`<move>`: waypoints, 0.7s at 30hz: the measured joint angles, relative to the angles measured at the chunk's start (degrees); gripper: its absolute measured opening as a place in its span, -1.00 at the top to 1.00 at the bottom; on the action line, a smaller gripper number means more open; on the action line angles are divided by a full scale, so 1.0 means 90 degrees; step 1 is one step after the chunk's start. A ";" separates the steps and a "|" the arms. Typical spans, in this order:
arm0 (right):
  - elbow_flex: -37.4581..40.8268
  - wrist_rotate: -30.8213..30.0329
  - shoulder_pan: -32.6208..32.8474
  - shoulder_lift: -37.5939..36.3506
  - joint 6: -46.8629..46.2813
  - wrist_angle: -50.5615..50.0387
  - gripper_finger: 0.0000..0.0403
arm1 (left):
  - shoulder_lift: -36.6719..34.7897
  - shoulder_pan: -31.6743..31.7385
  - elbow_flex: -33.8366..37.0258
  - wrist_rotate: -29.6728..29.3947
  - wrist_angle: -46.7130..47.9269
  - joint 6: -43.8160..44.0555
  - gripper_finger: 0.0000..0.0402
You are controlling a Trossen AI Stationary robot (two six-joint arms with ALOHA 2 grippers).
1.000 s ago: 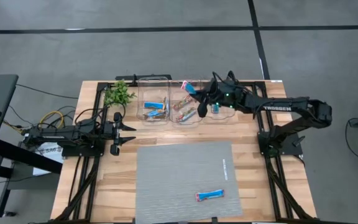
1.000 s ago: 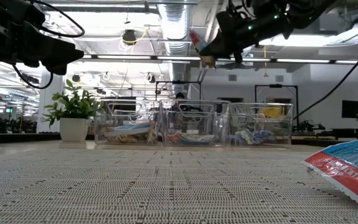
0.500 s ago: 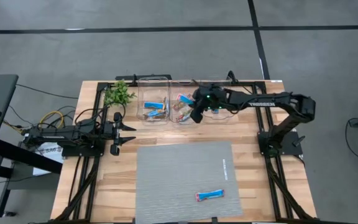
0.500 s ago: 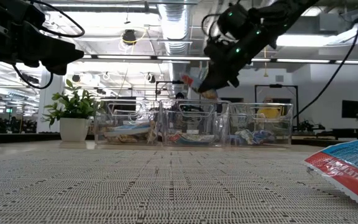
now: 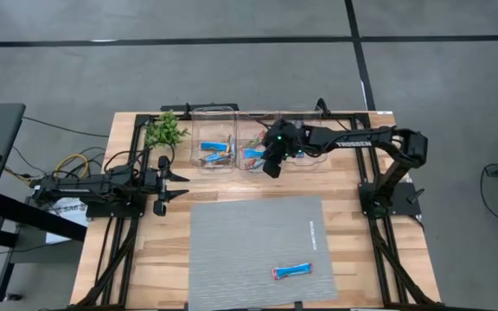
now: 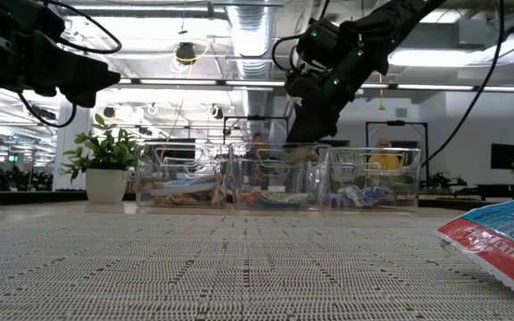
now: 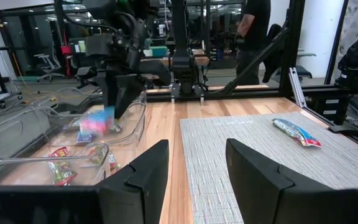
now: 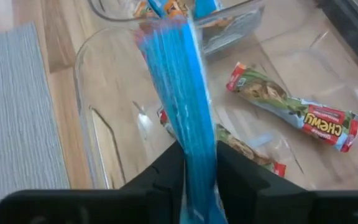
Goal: Pick and place Granola Bars by type
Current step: Put the red granola bar into the middle transparent bin
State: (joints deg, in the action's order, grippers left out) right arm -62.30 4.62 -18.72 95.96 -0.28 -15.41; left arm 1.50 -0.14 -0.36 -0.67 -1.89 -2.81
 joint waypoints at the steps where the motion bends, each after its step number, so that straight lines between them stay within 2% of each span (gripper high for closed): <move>1: 0.0000 0.0002 -0.0003 0.0002 0.0016 -0.0005 0.57 | 0.0000 0.0002 0.0000 0.0000 0.0000 0.0000 0.23; 10: 0.0000 0.0000 -0.0014 -0.0005 0.0023 0.0066 0.26 | 0.0000 0.0001 -0.0001 0.0001 -0.0002 0.0002 0.23; 21: 0.0003 0.0000 -0.0024 -0.0571 -0.0188 0.0821 0.15 | 0.0000 0.0000 -0.0001 0.0000 -0.0002 0.0002 0.23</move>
State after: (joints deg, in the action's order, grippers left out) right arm -62.28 4.62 -18.94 90.82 -1.98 -8.03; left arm 1.50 -0.14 -0.37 -0.67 -1.91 -2.79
